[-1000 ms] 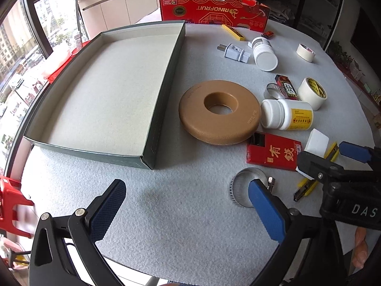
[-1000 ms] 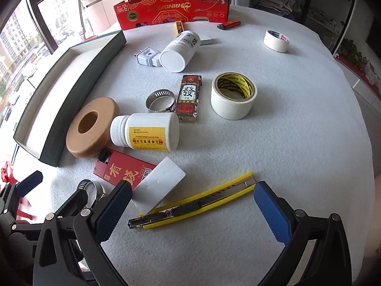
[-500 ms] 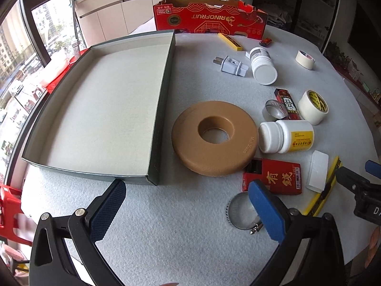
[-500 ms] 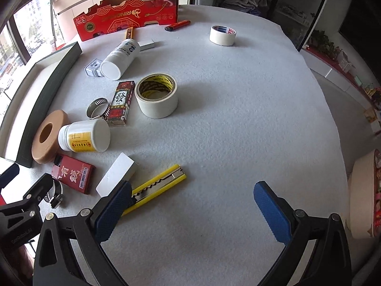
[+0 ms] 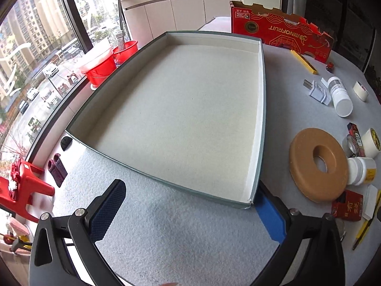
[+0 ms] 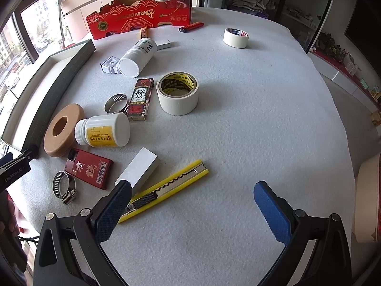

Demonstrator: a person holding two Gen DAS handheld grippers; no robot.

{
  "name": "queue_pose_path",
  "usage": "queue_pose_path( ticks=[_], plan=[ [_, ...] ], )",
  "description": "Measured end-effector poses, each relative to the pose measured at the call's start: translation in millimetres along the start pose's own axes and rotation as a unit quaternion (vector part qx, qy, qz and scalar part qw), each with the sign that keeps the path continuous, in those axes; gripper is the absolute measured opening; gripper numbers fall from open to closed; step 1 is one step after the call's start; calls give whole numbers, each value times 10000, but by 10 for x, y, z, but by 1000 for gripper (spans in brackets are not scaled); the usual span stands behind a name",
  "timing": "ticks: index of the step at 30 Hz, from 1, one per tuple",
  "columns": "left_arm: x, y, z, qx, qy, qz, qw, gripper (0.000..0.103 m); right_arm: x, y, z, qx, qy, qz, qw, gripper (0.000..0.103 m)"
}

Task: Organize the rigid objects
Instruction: 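Move the left gripper over the tan cork ring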

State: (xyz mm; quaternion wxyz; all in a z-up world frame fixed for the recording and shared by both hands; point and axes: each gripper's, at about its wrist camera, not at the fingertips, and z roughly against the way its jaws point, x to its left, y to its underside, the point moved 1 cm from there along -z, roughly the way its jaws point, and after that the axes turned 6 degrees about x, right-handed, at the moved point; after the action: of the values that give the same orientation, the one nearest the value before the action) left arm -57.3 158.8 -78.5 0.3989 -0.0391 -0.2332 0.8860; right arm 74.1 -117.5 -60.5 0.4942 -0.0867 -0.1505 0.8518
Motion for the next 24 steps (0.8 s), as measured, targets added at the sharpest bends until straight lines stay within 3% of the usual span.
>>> queue_pose_path(
  ticks=[2, 5, 10, 16, 24],
  plan=[
    [44, 9, 40, -39, 74, 79, 9999, 103, -2, -1, 4, 1, -20, -11, 10000, 103],
    [-30, 71, 179, -53, 489, 10, 9988, 103, -31, 7, 15, -26, -40, -70, 10000, 103],
    [-490, 154, 418, -183, 903, -650, 9936, 103, -78, 6, 4, 6, -62, -140, 9999, 103],
    [-885, -1, 403, -224, 1044, -880, 9904, 103, -140, 29, -5, 43, -69, -260, 9996, 103],
    [-1150, -150, 158, 180, 1213, -990, 9875, 103, -160, 16, -32, 55, -123, -271, 9995, 103]
  ],
)
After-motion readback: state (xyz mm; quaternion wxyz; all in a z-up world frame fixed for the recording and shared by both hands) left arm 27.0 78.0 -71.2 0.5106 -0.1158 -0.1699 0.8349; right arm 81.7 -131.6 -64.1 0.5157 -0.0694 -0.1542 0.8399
